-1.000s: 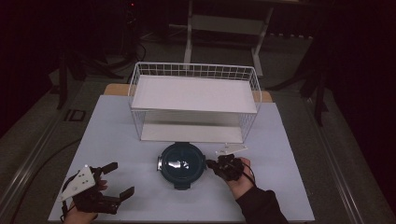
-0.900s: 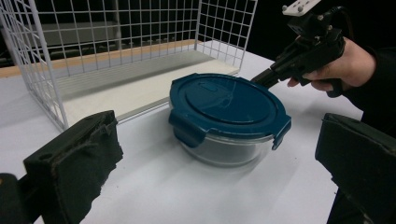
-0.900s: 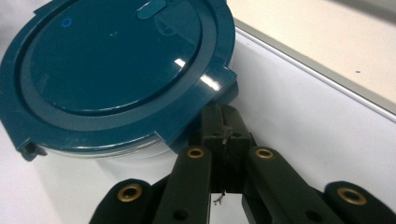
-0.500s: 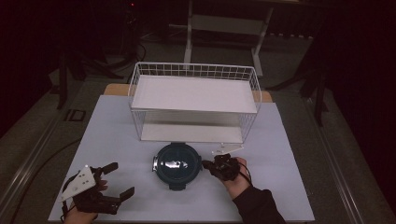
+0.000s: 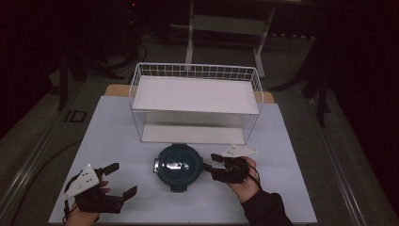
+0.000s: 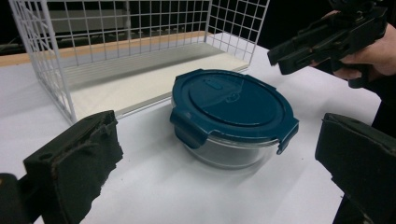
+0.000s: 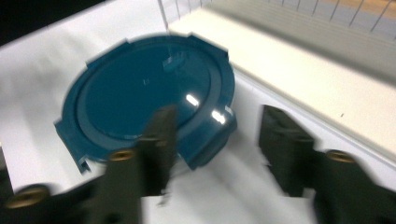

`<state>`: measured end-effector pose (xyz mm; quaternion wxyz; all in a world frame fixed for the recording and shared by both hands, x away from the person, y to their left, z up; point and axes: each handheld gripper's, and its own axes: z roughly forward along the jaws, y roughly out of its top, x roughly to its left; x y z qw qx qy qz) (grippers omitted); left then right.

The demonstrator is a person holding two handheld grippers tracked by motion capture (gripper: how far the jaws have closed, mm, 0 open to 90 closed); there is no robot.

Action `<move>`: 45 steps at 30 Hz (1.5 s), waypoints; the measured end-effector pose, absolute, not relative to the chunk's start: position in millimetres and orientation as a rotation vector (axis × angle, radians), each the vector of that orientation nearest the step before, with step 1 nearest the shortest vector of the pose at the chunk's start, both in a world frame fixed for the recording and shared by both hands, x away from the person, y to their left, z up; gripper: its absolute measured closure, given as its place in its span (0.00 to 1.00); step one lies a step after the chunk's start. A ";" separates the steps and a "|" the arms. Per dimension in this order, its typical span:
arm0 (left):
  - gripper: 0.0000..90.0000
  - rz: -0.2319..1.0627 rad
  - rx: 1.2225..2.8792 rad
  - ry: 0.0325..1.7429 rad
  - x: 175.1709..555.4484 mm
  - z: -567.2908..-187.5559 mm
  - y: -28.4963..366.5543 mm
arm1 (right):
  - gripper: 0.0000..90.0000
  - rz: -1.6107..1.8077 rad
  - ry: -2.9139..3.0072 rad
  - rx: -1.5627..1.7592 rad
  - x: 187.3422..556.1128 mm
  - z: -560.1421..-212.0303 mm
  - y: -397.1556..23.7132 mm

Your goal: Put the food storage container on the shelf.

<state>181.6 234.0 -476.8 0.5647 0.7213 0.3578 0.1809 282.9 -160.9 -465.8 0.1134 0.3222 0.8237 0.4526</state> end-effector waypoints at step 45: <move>0.27 -0.497 1.662 1.454 307.9 -518.1 203.9 | 0.15 1.503 2.372 0.909 277.1 -452.5 -163.8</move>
